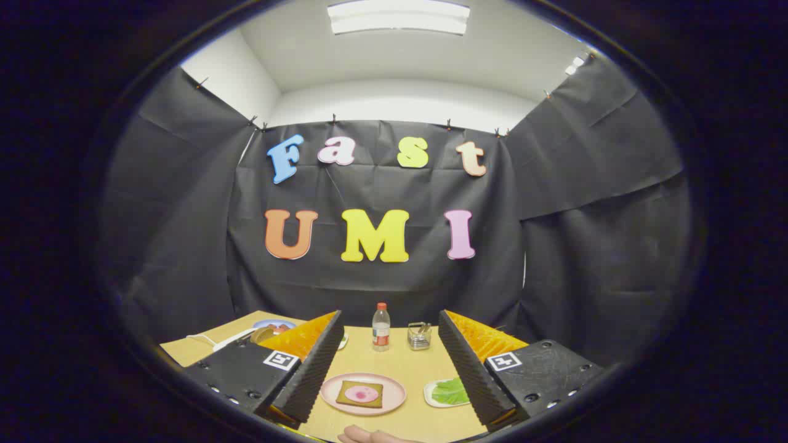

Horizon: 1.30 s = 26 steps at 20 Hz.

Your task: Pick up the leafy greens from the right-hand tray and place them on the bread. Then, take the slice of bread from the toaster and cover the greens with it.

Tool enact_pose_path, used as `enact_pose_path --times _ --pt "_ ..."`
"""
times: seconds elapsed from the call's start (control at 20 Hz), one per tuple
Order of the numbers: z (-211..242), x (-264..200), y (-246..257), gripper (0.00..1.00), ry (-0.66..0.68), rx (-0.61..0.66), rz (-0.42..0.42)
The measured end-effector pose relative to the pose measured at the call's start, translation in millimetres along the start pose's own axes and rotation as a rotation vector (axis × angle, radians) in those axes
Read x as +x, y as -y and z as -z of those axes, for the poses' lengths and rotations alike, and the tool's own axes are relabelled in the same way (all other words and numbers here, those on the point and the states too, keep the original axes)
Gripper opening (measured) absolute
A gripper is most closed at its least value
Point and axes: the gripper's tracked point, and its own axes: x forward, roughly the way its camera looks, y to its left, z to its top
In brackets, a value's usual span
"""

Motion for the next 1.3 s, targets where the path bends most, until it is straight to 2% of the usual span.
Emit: enact_pose_path --times 0.15,0.7,1.1,1.3 --pt "0 0 -5 0.95 0.003 -0.014 0.024" --pt "14 8 -6 0.95 -0.051 -0.015 -0.009" --pt "27 13 40 0.95 -0.064 -0.047 0.029" --pt "38 22 88 0.95 -0.068 -0.064 0.119"
